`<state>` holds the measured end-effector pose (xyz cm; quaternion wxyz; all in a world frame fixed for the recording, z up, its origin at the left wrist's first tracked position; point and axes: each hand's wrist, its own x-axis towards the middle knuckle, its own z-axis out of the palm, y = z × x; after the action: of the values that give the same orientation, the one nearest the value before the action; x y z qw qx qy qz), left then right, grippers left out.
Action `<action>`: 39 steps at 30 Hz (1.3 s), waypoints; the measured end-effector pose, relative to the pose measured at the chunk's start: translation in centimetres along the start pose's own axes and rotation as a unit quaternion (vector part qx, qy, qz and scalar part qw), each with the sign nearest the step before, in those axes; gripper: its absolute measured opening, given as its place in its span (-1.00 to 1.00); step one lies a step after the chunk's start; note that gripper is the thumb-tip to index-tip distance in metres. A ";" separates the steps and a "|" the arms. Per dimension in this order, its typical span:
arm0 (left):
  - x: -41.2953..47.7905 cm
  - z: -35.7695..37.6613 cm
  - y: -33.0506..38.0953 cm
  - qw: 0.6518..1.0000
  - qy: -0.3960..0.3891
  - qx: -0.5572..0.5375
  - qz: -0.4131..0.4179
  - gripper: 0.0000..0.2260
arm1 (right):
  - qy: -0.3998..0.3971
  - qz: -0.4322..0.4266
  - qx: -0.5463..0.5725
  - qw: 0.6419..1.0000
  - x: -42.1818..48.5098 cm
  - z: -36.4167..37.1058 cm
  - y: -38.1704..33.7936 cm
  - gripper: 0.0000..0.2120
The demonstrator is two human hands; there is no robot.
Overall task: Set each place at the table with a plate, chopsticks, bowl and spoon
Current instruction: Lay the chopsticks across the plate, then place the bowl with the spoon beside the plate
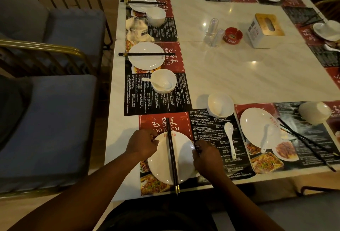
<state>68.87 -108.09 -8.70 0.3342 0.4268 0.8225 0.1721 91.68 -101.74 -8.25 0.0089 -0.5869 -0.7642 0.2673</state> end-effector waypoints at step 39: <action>1.2 0.6 0.8 0.998 0.064 0.016 -0.020 -0.87 | -0.040 -0.001 0.064 0.997 2.8 -4.8 1.7 -0.86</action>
<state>69.26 -106.63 -9.12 0.2772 0.4033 0.8535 0.1789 93.92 -97.02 -5.73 0.0167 -0.5730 -0.7461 0.3387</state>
